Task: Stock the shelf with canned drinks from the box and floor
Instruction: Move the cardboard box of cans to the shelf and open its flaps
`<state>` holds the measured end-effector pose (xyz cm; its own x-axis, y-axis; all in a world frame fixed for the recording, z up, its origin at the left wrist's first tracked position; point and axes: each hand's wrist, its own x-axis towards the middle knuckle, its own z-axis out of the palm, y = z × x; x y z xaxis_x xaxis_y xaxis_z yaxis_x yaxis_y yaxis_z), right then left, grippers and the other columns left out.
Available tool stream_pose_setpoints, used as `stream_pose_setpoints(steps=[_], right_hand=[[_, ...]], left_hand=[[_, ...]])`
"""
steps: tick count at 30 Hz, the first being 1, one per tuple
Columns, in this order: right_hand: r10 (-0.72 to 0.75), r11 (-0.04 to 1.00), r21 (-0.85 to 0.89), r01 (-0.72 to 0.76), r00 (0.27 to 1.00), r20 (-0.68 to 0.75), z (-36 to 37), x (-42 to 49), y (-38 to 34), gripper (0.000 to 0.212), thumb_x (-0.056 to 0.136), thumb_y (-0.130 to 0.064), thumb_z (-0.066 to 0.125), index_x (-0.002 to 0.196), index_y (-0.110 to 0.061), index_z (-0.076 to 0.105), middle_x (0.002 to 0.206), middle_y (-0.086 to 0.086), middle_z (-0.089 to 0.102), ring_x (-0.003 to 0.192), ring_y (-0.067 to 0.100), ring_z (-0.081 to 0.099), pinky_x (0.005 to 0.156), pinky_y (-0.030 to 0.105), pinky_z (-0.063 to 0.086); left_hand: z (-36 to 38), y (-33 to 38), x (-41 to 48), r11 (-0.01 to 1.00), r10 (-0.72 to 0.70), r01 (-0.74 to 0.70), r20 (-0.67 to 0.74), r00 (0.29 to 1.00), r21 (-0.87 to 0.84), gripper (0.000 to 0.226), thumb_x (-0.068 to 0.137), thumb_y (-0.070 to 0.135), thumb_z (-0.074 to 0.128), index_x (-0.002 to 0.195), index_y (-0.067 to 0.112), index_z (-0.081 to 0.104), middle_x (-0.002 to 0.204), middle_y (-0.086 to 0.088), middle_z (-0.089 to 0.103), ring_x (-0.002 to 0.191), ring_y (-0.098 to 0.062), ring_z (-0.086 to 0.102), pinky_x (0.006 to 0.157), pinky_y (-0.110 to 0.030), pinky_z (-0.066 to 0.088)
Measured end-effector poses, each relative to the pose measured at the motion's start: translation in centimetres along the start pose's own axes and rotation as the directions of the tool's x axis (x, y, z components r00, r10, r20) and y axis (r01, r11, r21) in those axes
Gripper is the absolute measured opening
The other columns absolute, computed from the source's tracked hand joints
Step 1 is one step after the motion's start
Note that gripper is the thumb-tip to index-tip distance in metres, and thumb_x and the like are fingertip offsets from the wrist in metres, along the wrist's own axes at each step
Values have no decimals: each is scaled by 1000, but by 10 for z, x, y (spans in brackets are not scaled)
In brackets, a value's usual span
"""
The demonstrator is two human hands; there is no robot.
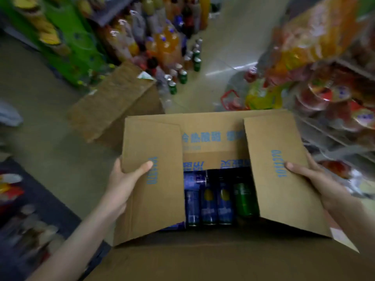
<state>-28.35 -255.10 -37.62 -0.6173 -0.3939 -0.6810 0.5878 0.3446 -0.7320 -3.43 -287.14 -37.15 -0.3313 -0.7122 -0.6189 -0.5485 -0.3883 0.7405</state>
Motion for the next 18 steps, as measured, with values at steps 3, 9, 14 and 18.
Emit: stream_pose_setpoints(steps=[3,9,14,18], right_hand=[[-28,999,-20,29,996,86,51,25,-33,51,79,-15,64,122,-41,54,92,-3,74,66,15,71,52,28,57],[-25,994,-99,49,972,234,148,95,-88,49,85,-9,54,123,-39,53,97,0,73,71,18,71,57,37,58],[16,985,-166,51,924,381,227,151,-149,57,78,-12,58,129,-34,50,109,6,70,76,21,71,57,33,58],[64,965,-257,61,890,451,289,190,-198,54,73,-17,65,120,-41,55,105,6,71,74,22,71,56,32,57]], left_hand=[[-43,18,14,997,28,-34,-76,997,-75,60,67,28,83,120,23,52,109,2,67,96,-16,65,89,-41,52],[-114,48,47,993,-31,6,-207,978,-118,82,54,51,85,123,33,47,113,6,64,101,-17,63,92,-45,50],[-151,74,84,983,-144,95,-338,930,-157,90,43,62,84,122,33,49,108,6,66,97,-20,63,91,-46,50],[-177,90,116,967,-188,99,-397,899,-234,76,50,56,84,114,35,49,108,4,66,98,-23,63,93,-46,49]])
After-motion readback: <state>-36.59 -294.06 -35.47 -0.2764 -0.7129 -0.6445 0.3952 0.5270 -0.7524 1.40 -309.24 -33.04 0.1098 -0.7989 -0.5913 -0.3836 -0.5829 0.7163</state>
